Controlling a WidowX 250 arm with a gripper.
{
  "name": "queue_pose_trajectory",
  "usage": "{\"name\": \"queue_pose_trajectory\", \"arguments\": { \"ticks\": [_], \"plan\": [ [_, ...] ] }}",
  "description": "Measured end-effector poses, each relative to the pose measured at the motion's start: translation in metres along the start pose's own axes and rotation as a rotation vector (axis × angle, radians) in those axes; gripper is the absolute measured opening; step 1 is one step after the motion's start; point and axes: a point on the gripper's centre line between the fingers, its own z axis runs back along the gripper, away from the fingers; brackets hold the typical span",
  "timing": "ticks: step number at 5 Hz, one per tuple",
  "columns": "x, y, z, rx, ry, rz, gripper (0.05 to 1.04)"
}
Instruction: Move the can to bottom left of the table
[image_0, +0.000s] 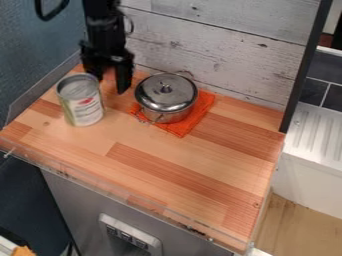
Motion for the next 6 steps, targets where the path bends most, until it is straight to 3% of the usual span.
{"name": "queue_pose_trajectory", "arguments": {
  "ticks": [3,4,5,6],
  "plan": [
    [-0.057,-0.017,0.003,-0.052,0.059,0.030,1.001],
    [-0.065,-0.019,0.007,-0.042,0.064,0.036,1.001],
    [-0.063,-0.018,0.013,-0.020,0.030,0.042,1.001],
    [-0.051,-0.026,0.049,0.024,-0.095,0.029,1.001]
  ]
}}
